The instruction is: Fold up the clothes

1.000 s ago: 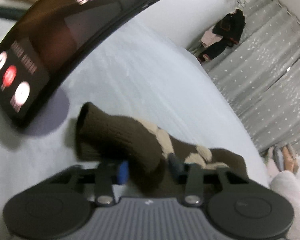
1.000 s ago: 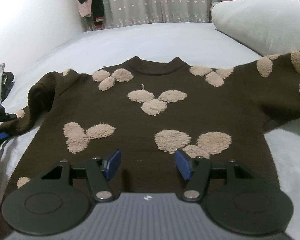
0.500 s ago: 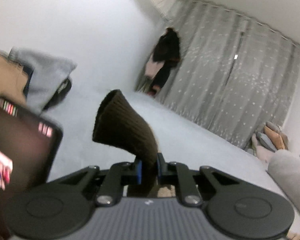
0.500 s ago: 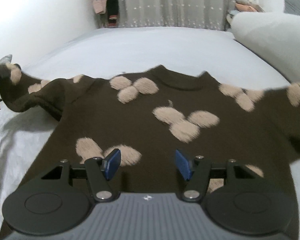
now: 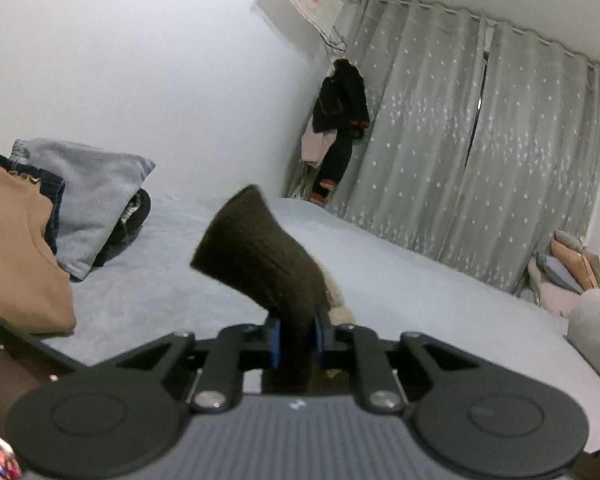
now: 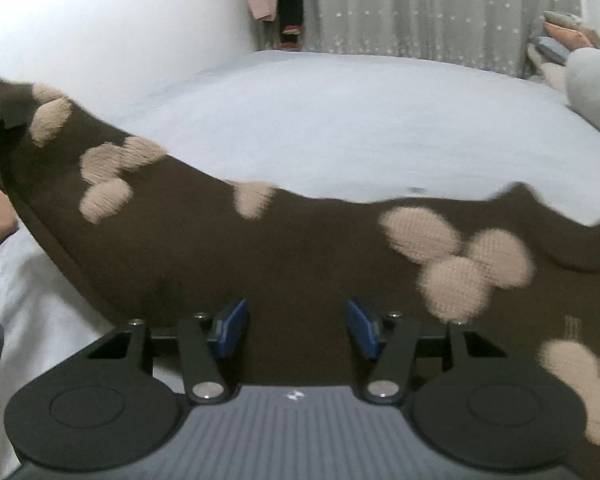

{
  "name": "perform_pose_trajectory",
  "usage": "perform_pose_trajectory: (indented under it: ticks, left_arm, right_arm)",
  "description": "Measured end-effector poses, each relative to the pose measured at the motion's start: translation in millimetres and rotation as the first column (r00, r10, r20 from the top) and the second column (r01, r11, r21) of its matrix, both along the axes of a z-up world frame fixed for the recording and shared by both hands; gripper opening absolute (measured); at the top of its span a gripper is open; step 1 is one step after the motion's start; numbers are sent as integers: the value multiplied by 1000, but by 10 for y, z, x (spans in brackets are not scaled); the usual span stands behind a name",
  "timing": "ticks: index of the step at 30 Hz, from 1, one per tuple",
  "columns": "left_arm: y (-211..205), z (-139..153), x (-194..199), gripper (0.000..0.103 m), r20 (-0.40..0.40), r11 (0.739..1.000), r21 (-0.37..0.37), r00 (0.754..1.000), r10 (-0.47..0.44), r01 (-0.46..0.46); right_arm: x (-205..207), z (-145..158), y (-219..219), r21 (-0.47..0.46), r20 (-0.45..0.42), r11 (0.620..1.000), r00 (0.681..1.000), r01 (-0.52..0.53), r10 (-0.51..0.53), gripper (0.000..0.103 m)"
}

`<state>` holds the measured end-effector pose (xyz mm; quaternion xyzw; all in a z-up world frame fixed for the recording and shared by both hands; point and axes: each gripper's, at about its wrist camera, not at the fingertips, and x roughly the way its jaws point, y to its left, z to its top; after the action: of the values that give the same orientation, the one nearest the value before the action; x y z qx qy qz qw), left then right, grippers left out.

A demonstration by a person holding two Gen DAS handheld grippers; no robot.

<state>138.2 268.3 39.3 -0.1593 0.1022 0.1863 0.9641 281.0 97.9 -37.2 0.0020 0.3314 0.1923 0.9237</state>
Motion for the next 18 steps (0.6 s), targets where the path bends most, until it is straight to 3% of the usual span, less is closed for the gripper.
perform_pose_trajectory:
  ticks: [2, 3, 6, 12, 18]
  left_arm:
    - [-19, -6, 2, 34, 5, 1000, 0, 1000, -9, 9]
    - [-41, 4, -3, 44, 11, 1000, 11, 1000, -11, 11]
    - [-118, 36, -27, 60, 26, 998, 56, 1000, -15, 14]
    - [-199, -56, 37, 64, -35, 992, 59, 993, -109, 111]
    - [-244, -407, 215, 64, -152, 979, -21, 968, -202, 201]
  right_arm:
    - [31, -8, 232, -29, 20, 999, 1000, -17, 18, 71]
    - [45, -1, 330, -32, 24, 999, 999, -36, 37, 71]
    - [90, 22, 608, -27, 29, 994, 994, -102, 103, 66]
    - [47, 155, 971, -47, 33, 972, 972, -230, 231, 63]
    - [-19, 240, 435, -80, 57, 986, 987, -147, 151, 64]
